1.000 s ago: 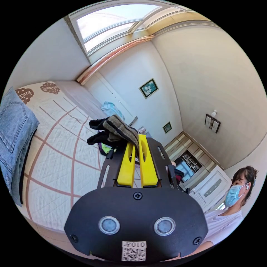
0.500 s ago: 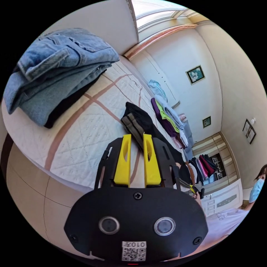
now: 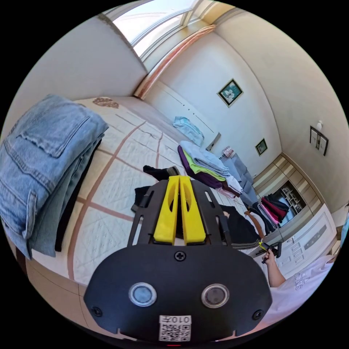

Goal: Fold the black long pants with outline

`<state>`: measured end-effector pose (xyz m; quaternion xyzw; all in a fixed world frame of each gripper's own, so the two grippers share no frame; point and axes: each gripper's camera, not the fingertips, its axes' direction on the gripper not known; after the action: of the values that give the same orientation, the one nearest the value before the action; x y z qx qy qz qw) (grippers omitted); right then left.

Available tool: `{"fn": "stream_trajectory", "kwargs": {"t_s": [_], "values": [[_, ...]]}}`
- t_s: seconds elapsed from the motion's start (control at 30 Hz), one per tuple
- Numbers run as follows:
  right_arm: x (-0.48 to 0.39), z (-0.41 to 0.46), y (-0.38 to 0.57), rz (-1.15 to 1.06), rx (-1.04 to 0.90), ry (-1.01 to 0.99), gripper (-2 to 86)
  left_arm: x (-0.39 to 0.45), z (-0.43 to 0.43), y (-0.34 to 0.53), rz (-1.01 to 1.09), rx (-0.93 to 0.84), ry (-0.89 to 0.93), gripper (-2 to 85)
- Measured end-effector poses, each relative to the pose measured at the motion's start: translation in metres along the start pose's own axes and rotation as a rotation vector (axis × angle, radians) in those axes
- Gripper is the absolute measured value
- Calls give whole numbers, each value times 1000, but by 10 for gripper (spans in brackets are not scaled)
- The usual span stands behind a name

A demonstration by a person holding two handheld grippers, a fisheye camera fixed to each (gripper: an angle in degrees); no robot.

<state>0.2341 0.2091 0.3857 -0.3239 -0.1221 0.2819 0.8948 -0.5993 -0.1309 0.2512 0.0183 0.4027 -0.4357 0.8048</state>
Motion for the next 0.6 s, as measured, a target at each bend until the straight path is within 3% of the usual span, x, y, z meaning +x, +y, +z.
{"fn": "stream_trajectory", "kwargs": {"t_s": [0.27,0.6], "values": [[-27,8,17,-22,42,-28,46,-107,18,49,-352,-154,-32,36],[-47,23,34,-80,53,-69,29,-155,23,90,-431,-95,135,111]]}}
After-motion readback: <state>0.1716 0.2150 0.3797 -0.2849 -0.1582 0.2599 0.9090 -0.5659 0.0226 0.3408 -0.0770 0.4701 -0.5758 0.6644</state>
